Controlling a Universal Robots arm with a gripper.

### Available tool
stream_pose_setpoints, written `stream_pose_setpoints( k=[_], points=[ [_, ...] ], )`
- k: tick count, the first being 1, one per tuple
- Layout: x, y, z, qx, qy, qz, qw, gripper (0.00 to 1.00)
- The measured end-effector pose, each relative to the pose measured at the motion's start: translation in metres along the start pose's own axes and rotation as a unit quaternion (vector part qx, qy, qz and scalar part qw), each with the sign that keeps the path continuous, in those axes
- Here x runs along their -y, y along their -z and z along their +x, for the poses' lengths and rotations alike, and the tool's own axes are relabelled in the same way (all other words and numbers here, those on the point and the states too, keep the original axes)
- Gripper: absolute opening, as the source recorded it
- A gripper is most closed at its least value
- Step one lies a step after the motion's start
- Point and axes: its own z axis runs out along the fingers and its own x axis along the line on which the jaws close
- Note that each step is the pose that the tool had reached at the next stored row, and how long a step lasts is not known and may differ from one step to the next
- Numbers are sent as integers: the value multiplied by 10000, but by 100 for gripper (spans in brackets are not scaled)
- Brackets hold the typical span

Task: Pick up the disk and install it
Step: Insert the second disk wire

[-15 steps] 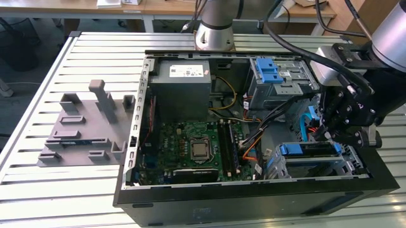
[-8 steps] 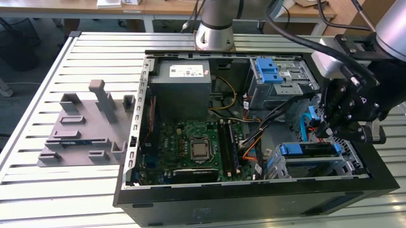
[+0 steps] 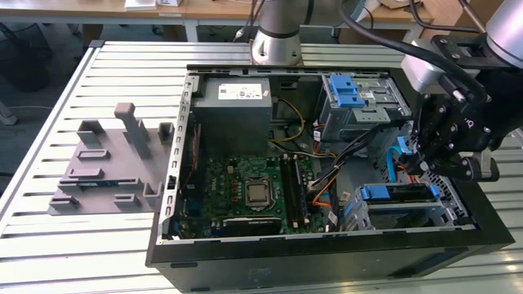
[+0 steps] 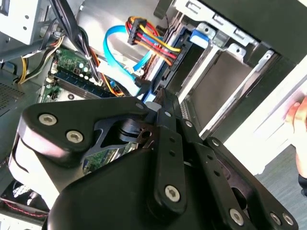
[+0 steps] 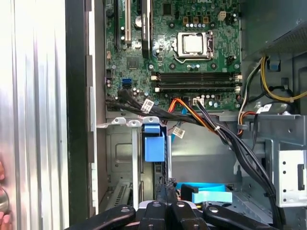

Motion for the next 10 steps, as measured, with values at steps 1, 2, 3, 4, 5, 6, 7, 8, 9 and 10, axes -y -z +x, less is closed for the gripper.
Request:
stream_pose_setpoints(
  k=[1, 2, 3, 4, 5, 6, 7, 8, 9, 10],
  points=[
    [-16, -1, 1, 1, 0, 0, 10000, 11],
    [-28, -1, 2, 1, 0, 0, 10000, 11],
    [-33, 0, 3, 0, 0, 0, 10000, 11],
    [-34, 3, 0, 0, 1, 0, 10000, 11],
    [-34, 10, -5, -1, 2, 0, 10000, 11],
    [-35, 19, -13, 0, 3, 0, 10000, 11],
    [-36, 31, -21, 0, 3, 0, 10000, 11],
    [-36, 43, -27, 0, 4, 0, 10000, 11],
    [-37, 55, -35, 0, 4, 0, 10000, 11],
    [-37, 64, -45, 2, 4, 0, 10000, 11]
  ],
)
